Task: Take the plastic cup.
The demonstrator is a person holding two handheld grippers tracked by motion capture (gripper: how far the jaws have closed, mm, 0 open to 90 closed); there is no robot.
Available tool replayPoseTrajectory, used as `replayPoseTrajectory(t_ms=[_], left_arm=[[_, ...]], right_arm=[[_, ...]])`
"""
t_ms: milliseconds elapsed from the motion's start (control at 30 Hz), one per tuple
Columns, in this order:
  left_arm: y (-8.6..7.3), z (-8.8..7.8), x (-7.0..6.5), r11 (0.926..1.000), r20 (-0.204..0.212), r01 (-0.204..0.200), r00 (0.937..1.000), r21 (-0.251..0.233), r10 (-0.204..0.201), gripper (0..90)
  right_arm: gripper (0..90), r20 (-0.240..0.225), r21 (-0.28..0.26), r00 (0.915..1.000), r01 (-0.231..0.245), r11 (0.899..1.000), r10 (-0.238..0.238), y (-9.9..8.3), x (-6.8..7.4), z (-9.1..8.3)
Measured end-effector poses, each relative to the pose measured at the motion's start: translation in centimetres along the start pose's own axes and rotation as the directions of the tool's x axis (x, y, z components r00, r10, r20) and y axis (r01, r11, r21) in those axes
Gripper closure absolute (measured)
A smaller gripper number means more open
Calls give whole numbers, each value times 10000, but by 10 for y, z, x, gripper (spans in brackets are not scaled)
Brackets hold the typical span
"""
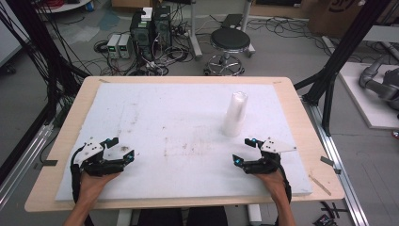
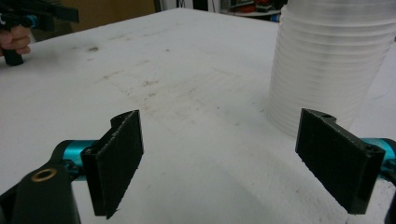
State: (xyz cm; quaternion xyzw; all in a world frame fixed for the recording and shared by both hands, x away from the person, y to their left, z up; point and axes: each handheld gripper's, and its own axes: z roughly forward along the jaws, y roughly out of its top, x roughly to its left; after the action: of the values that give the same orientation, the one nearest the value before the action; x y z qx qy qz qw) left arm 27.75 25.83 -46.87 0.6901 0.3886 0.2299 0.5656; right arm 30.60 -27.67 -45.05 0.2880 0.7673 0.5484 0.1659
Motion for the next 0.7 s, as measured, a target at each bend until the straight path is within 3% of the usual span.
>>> replayPoseTrajectory(t_ms=[367,467,700], left_arm=[[1,2,1,9997,46,152,9999,174,-153,142],[1,3,2,9995,47,198,9998,249,-200,142],[1,3,2,9995,76,202,9998,247,-204,142]], right_arm=[[146,-58,-195,10000,-62,9998,61,20,-4,-15],[142,-13,-44,9997,-236,9997,236,30,-6,-22],[134,-23,447,10000,15,9990,-14,56,-12,-32]])
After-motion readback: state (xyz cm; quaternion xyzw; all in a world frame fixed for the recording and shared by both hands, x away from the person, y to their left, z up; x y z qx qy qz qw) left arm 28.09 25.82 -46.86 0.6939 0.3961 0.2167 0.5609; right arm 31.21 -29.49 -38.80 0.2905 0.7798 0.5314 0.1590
